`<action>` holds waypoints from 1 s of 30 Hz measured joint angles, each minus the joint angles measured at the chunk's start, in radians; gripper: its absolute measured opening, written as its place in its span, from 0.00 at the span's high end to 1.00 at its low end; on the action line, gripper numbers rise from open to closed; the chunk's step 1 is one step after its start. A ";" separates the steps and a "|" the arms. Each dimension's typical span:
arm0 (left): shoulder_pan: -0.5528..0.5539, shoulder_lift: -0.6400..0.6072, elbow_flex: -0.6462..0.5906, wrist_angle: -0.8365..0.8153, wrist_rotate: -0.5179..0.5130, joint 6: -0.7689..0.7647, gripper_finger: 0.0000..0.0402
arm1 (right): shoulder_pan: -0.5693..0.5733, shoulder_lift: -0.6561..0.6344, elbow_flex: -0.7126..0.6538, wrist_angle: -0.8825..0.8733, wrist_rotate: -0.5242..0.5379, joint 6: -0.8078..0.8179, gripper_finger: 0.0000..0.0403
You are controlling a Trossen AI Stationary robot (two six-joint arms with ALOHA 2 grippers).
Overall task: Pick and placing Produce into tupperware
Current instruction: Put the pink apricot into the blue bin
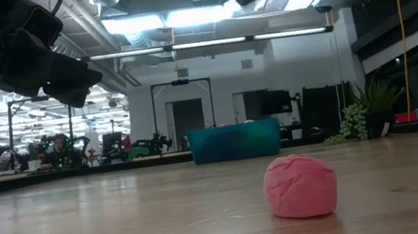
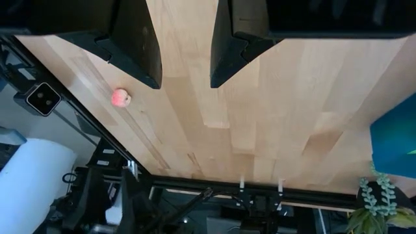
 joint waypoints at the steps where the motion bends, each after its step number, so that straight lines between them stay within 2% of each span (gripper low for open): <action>1: 0.000 0.000 0.000 -0.001 0.000 0.000 0.69 | 0.001 0.010 0.000 -0.004 0.000 -0.002 0.32; 8: 0.000 0.000 0.000 -0.015 0.000 0.000 0.69 | 0.001 0.106 0.012 -0.003 -0.003 -0.007 0.32; 19: 0.000 0.000 0.000 -0.019 0.000 0.000 0.69 | 0.016 0.270 0.215 -0.156 -0.012 -0.005 0.32; 30: 0.000 0.000 0.000 -0.019 0.000 -0.001 0.69 | 0.042 0.376 0.294 -0.178 -0.014 0.028 0.32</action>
